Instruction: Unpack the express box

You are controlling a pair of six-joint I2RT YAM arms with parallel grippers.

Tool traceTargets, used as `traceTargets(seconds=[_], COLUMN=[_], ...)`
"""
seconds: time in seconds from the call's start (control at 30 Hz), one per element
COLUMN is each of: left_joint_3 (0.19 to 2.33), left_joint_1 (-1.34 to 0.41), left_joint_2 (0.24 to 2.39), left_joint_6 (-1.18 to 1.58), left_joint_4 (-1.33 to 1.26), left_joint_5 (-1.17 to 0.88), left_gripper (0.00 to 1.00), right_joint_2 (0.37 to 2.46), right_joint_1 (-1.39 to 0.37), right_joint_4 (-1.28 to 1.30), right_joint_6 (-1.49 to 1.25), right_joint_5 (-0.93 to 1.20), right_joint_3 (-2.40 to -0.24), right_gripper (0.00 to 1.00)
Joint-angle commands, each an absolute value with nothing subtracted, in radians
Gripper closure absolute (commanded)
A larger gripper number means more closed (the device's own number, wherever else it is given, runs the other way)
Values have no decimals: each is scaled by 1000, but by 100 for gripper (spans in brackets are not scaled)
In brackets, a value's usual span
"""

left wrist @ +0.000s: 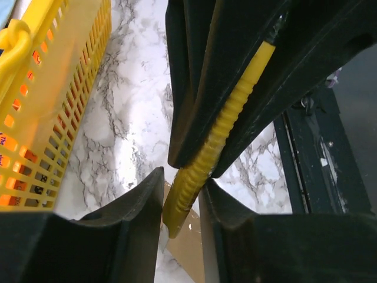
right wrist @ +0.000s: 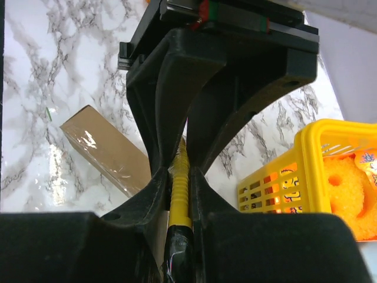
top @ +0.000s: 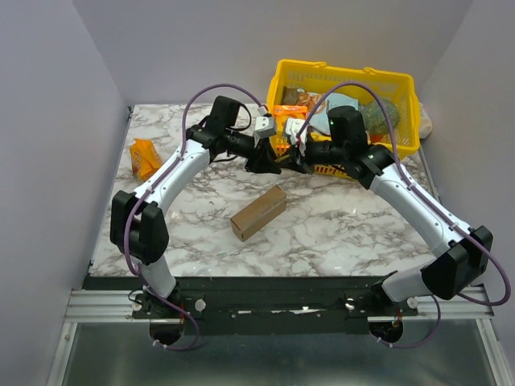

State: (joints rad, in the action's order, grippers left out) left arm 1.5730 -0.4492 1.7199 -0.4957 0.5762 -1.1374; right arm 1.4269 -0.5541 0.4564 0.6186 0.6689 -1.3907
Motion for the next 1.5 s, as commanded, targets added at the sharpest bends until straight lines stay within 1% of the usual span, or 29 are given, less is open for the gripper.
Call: traceTargets(seconds=[0.0, 0.03, 0.07, 0.13, 0.17, 0.23, 0.27, 0.3, 0.33, 0.37, 0.4, 0.43, 0.5, 0.57, 0.67, 0.73, 0.83, 0.87, 0.93, 0.97, 1.0, 1.03, 1.07, 1.13, 1.27, 1.3, 1.37, 1.4, 1.47], left_joint_3=[1586, 1577, 1562, 1548, 1525, 1484, 1439, 1428, 1431, 1466, 1483, 1489, 1453, 1348, 1232, 1194, 1160, 1157, 1158, 1161, 1158, 1155, 1151, 1134, 1164, 1166, 1181, 1190, 1218], left_joint_1=[-445, -442, -437, -410, -391, -323, -292, -263, -230, -191, -175, -164, -134, -115, -81, -52, -15, -9, 20, 21, 21, 21, 21, 18, -53, -114, -196, -277, -348], left_joint_2=[1740, 1738, 1736, 1730, 1723, 1683, 1666, 1645, 1646, 1651, 1672, 1684, 1716, 1729, 1753, 1763, 1770, 1778, 1815, 1827, 1836, 1833, 1822, 1740, 1563, 1496, 1447, 1428, 1437], left_joint_6=[-361, -292, -249, -180, -170, -141, -117, -126, -167, -360, -450, -518, -702, -719, -753, -698, -582, -549, -491, -468, -451, -433, -416, -396, -471, -495, -494, -497, -511], left_joint_4=[529, 490, 474, 460, 462, 451, 456, 483, 643, 764, 890, 1081, 1222, 1262, 1244, 1168, 1060, 1039, 996, 988, 973, 925, 898, 821, 756, 732, 649, 637, 632], left_joint_5=[-1120, -1117, -1118, -1132, -1135, -1137, -1143, -1146, -1141, -1112, -1085, -1057, -1007, -948, -844, -774, -656, -626, -569, -536, -508, -486, -459, -459, -598, -627, -623, -623, -604], left_gripper=[70, 73, 79, 85, 86, 86, 86, 86, 86, 86, 85, 84, 81, 80, 77, 76, 69, 65, 60, 52, 41, 26, 2, 1, 1, 1, 1, 1, 1], right_joint_2=[1427, 1428, 1430, 1437, 1439, 1437, 1434, 1430, 1413, 1405, 1398, 1390, 1385, 1394, 1401, 1404, 1407, 1407, 1404, 1401, 1399, 1393, 1390, 1382, 1364, 1361, 1347, 1342, 1347], right_joint_1=[-548, -548, -548, -548, -549, -545, -546, -543, -540, -540, -540, -540, -540, -540, -540, -540, -540, -540, -540, -540, -538, -540, -538, -540, -540, -540, -540, -540, -540], right_joint_4=[434, 436, 436, 436, 436, 437, 439, 445, 451, 456, 457, 457, 457, 457, 453, 451, 451, 451, 451, 451, 451, 451, 453, 453, 442, 436, 388, 370, 324], right_joint_6=[606, 604, 603, 603, 594, 557, 554, 563, 569, 574, 580, 580, 574, 571, 566, 560, 560, 561, 563, 563, 563, 563, 564, 569, 584, 587, 589, 601, 591], right_joint_5=[680, 669, 663, 618, 595, 508, 488, 477, 479, 479, 485, 488, 473, 456, 445, 449, 443, 442, 433, 431, 431, 426, 425, 411, 374, 355, 347, 339, 302], right_joint_3=[-1407, -1407, -1408, -1417, -1431, -1446, -1442, -1431, -1419, -1399, -1363, -1339, -1298, -1287, -1278, -1275, -1270, -1264, -1255, -1243, -1238, -1233, -1229, -1213, -1152, -1128, -1046, -1023, -988], right_gripper=[99, 99, 89, 66, 48, 38, 35, 34, 34, 34, 34, 34, 34, 34, 34, 34, 34, 34, 34, 34, 34, 34, 34, 34, 34, 34, 35, 36, 36])
